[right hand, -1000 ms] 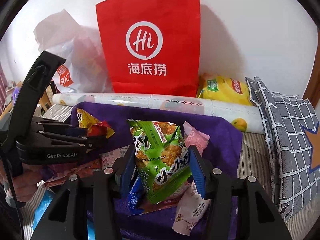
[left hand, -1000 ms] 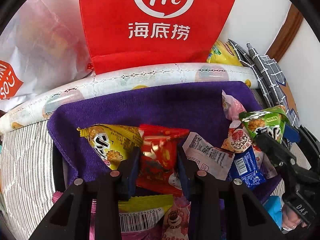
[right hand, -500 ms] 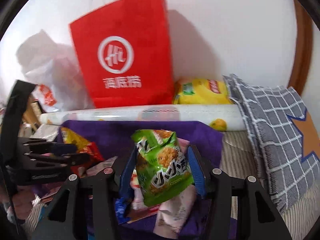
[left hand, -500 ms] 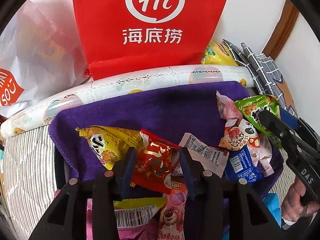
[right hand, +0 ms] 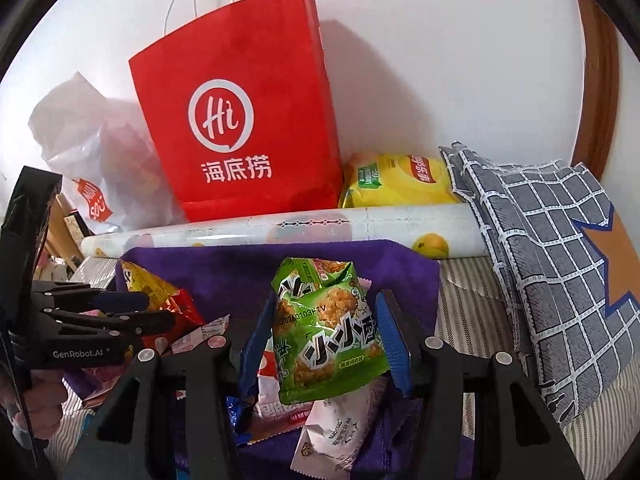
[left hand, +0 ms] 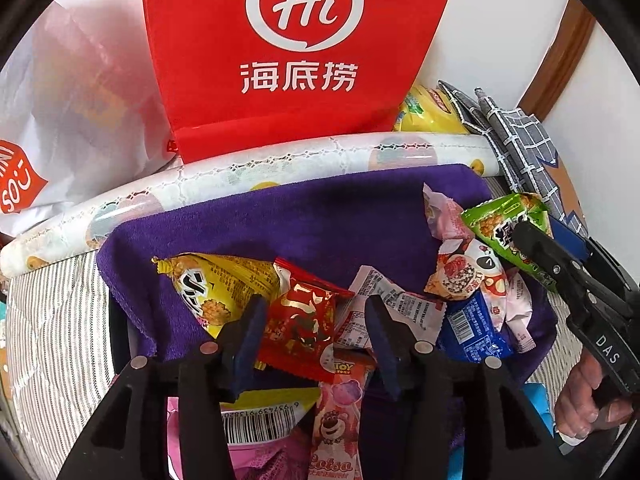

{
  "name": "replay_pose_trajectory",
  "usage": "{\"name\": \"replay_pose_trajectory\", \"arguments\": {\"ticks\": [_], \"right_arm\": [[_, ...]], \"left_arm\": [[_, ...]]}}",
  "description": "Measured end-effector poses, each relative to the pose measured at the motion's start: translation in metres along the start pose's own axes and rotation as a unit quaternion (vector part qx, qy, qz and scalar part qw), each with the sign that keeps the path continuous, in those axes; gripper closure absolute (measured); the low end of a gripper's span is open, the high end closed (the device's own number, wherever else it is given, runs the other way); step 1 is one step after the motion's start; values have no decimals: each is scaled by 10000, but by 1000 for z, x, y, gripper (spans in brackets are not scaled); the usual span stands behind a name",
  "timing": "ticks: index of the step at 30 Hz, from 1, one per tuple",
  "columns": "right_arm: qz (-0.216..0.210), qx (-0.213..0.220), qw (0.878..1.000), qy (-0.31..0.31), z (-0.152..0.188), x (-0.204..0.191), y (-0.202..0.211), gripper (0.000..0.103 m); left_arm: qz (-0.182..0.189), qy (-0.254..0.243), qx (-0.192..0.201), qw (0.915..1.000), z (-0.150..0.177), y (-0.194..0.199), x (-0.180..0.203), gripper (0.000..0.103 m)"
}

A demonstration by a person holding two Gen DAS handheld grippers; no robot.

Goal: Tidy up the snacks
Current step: 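Lower the green bag and red-gold packet onto the towel and open both grippers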

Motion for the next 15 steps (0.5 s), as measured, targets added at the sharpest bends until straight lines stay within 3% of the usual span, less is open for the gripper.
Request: {"name": "replay_pose_trajectory", "arguments": {"ticks": [5,12,15], "right_arm": [[-153,123,9998,65,-1,-5,7,43],[-59,-10,9999,136,2,-8,0,43],[1,-207,9997,111,6,-6,-8,53]], "left_arm": [[50,-9,44,10000,-1,4,1,51],[80,-21,61,9999,-1,7,2,51],[92,-32,65,9999,-1,7,3,51]]}}
Point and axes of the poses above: each gripper's, at about its wrist camera, not at the fingertips, and y roughly against the way its jaws point, x to its right, z to its underside, the point moved 4 cm from there along -y, roughly the way its jaws point, and after that the axes turned 14 degrees about z, right-handed, at the moved point
